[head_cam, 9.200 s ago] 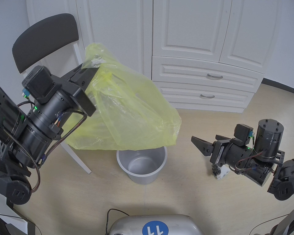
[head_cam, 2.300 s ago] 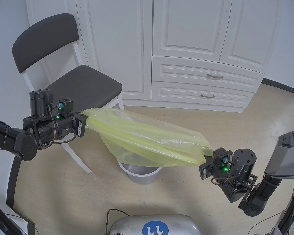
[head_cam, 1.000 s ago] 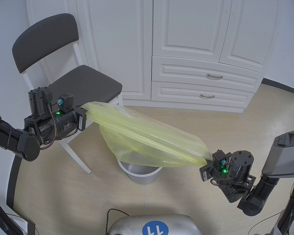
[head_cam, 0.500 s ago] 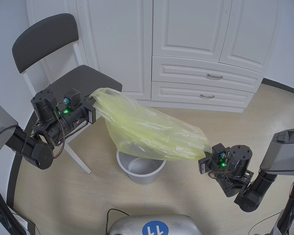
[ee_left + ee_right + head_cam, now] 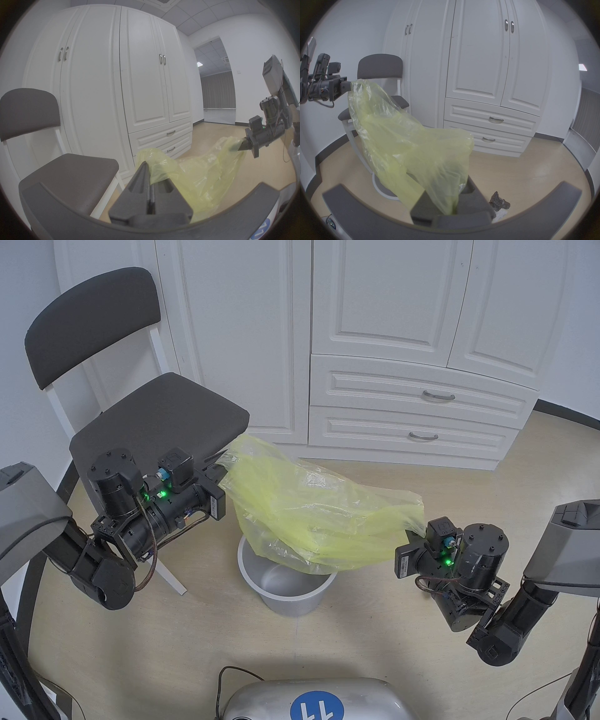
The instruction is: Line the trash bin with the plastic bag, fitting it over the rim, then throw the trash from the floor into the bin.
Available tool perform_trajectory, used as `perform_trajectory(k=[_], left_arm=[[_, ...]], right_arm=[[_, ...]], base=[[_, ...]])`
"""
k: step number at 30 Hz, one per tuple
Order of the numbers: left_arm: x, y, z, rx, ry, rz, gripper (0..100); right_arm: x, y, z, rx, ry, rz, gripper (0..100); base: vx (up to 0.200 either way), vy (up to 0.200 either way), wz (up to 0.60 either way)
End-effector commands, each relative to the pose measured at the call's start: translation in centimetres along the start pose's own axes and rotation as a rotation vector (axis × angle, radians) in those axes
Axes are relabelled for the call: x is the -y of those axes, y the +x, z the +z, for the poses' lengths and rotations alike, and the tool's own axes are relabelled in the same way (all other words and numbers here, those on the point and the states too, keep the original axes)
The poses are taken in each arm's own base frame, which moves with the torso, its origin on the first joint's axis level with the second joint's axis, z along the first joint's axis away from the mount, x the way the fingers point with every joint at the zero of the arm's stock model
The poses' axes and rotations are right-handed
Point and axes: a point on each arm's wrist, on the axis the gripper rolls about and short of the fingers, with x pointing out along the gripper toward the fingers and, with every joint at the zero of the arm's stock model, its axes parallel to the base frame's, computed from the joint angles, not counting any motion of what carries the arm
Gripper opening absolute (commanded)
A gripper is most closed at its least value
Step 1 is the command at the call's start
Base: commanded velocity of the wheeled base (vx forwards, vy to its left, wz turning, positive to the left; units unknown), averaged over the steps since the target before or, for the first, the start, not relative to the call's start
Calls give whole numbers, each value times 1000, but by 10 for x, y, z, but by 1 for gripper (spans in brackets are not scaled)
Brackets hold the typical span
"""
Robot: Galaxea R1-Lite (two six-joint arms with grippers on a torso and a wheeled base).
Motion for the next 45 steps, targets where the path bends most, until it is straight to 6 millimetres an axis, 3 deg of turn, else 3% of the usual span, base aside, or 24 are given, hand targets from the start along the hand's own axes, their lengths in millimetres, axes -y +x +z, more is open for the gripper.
perform_trajectory(k=[1,10,17,22,35,45], left_arm=[[7,2,-1,12,-11,-17,0],[3,3,2,39,-19,7,0],[-45,0,-2,22,10,135,0],[-66,-3,-9,-31,8,182,0],[-67,2,-23,-73,-4,177,0],[-63,-2,-21,-84,-4,168,0]], right_arm=[[-4,-1,5,29,23,13,0],[-4,-4,3,16,20,10,0],[14,4,-6,-22,-42,-89,0],[16,7,-14,-46,-57,-110,0],[20,15,-38,-118,-103,-128,0],[22,14,-39,-123,-111,-129,0]], base=[[0,0,0],[0,0,0],[0,0,0],[0,0,0],[0,0,0],[0,0,0]])
